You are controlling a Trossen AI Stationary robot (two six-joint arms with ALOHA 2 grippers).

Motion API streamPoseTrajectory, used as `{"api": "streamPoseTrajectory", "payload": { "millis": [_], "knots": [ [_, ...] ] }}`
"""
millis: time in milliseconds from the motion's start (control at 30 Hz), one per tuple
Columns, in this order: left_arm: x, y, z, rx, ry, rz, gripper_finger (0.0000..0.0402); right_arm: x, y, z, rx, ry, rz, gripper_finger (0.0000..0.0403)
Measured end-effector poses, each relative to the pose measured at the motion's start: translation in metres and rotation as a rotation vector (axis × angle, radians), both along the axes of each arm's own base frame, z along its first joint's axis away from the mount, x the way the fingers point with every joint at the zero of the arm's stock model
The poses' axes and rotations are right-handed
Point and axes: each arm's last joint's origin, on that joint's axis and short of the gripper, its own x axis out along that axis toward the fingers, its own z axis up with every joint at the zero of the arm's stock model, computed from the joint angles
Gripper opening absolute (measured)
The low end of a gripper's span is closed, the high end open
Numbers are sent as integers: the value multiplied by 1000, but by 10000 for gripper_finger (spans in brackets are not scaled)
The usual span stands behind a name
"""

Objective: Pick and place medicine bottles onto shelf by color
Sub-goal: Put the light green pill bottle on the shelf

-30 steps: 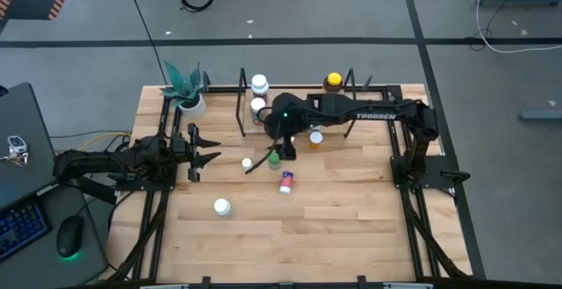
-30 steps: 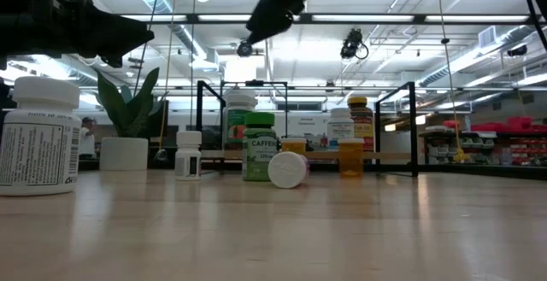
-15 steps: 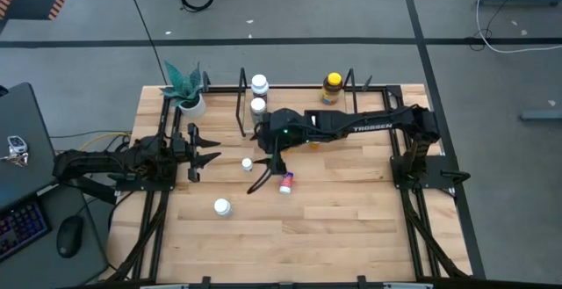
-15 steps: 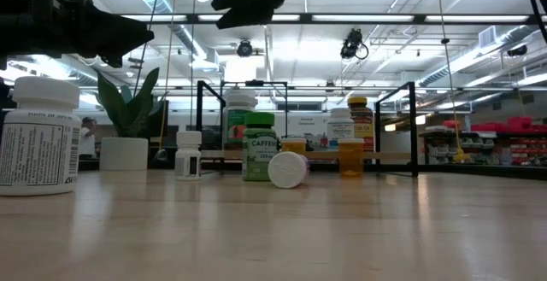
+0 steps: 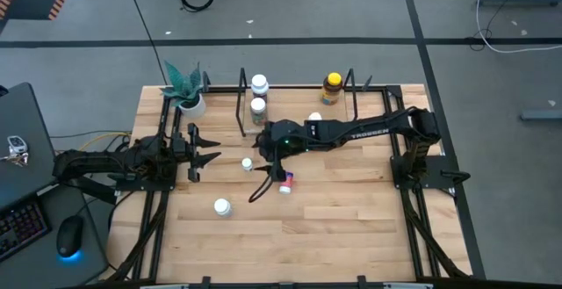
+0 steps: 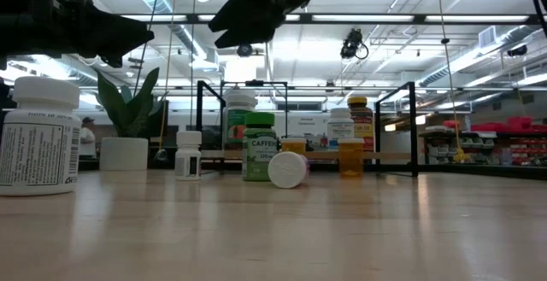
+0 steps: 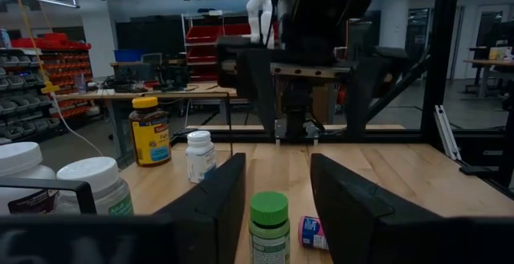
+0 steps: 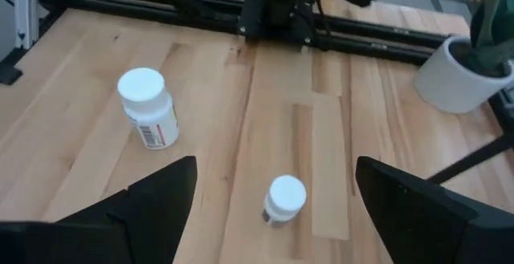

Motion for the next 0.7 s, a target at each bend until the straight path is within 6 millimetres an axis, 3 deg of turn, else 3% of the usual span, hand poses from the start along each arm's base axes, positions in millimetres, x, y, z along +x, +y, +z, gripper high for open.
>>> {"api": "streamPoseTrajectory", "payload": {
  "millis": [100, 267, 367, 700],
  "knots": [
    [0, 0, 0, 0, 0, 0, 153, -2, -1, 3, -15, 54, -18, 345],
    [0, 0, 0, 0, 0, 0, 148, -2, -2, 27, -58, 46, -49, 330],
    [0, 0, 0, 0, 0, 0, 144, -3, -8, 26, -52, 66, -65, 324],
    [0, 0, 0, 0, 3, 0, 151, 18, -17, -37, -85, 254, -65, 321]
  ]
}}
